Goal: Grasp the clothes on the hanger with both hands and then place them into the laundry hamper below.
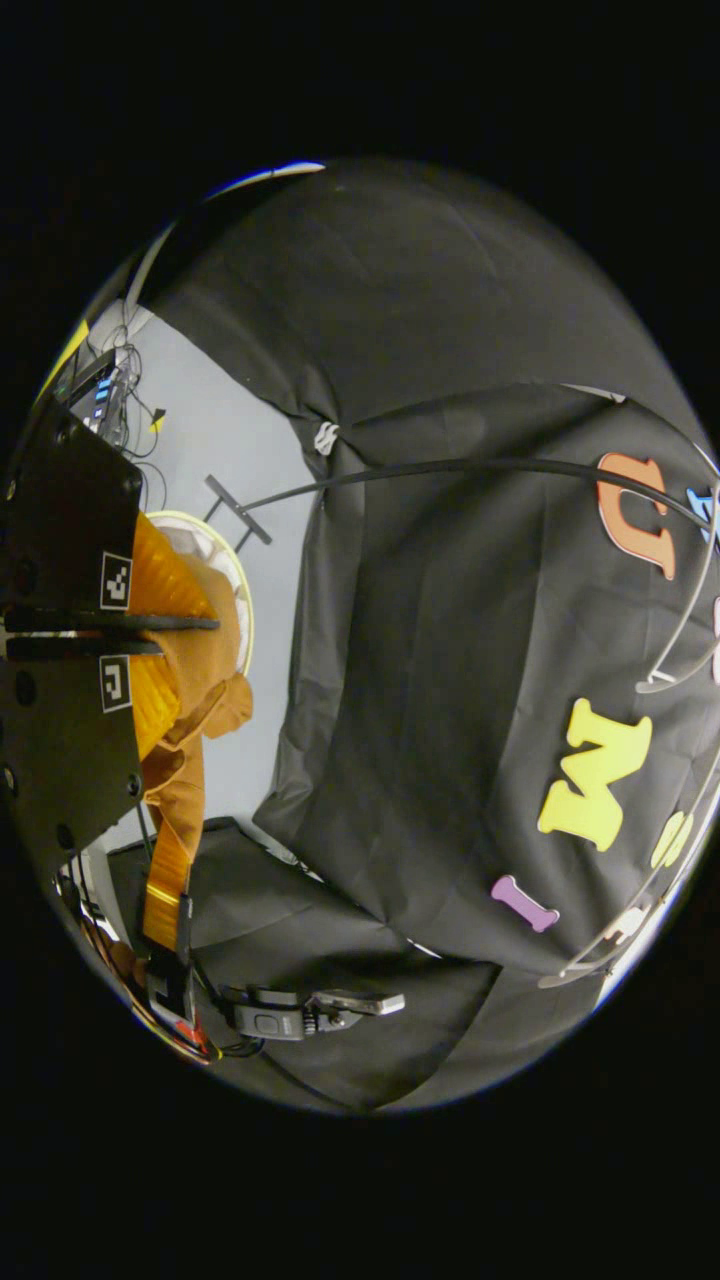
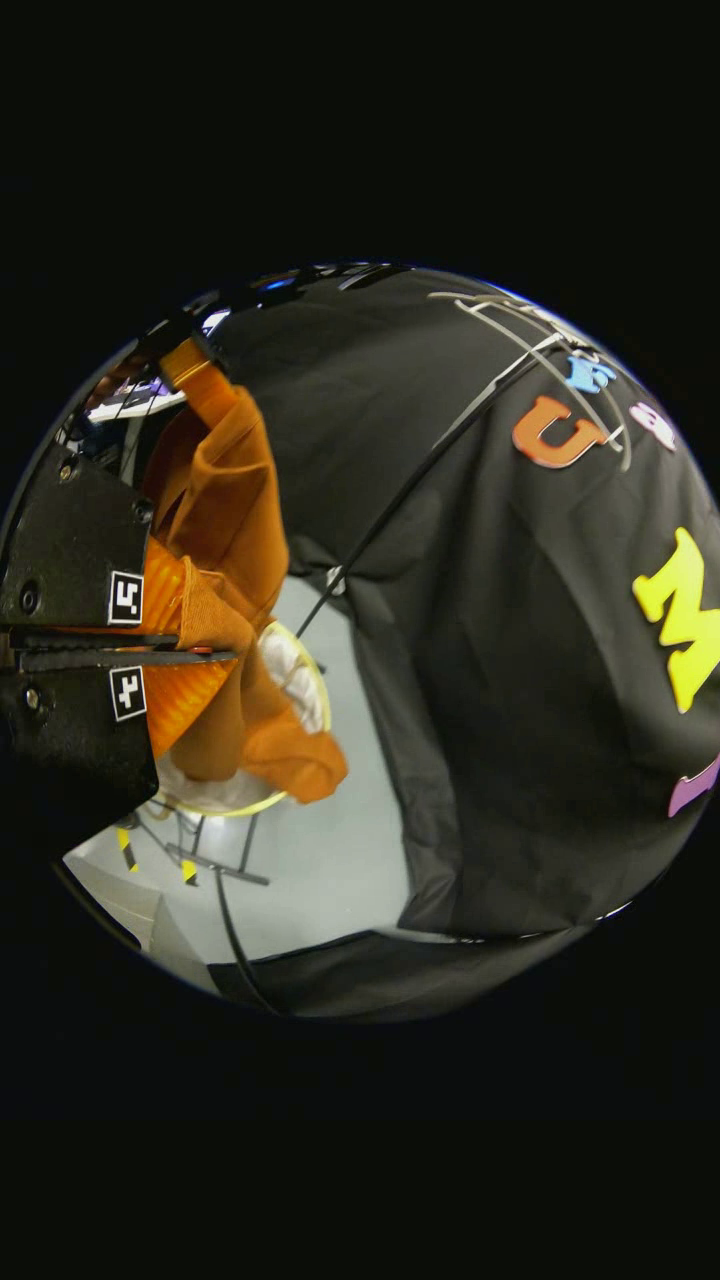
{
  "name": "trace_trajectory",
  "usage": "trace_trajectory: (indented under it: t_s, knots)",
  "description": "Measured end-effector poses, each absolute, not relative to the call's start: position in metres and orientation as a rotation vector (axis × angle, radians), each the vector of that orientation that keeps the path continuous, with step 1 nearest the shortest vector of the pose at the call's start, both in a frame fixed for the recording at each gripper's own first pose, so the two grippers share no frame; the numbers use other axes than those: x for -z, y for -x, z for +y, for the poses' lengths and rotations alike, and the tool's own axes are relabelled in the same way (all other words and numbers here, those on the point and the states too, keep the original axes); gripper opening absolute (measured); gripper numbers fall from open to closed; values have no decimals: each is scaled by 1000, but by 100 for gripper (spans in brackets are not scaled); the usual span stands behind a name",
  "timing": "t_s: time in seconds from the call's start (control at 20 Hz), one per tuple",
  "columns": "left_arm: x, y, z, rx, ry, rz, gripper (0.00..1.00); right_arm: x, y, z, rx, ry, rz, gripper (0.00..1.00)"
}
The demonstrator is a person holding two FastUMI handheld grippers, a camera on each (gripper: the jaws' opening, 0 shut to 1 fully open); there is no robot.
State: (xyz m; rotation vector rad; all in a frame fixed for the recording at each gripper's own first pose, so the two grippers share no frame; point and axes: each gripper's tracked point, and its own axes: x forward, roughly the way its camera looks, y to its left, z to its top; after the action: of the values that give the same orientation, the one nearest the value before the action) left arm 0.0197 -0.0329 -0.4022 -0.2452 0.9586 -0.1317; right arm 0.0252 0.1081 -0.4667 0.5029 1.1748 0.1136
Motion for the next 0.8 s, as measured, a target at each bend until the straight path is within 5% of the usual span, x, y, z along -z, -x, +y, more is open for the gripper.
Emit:
trace_trajectory:
  t_s: [0.5,0.65,0.75,0.8]
  knots:
    - [459,-23,-46,139,226,1124,7,502,-46,92,-60,-394,1254,7]
    - [463,-21,-53,154,243,1176,27,501,-50,83,-28,-351,1260,29]
    - [467,-8,-60,183,253,1243,44,502,-48,75,-4,-307,1256,34]
    - [470,-5,-65,200,257,1252,63,500,-50,72,-3,-300,1245,35]
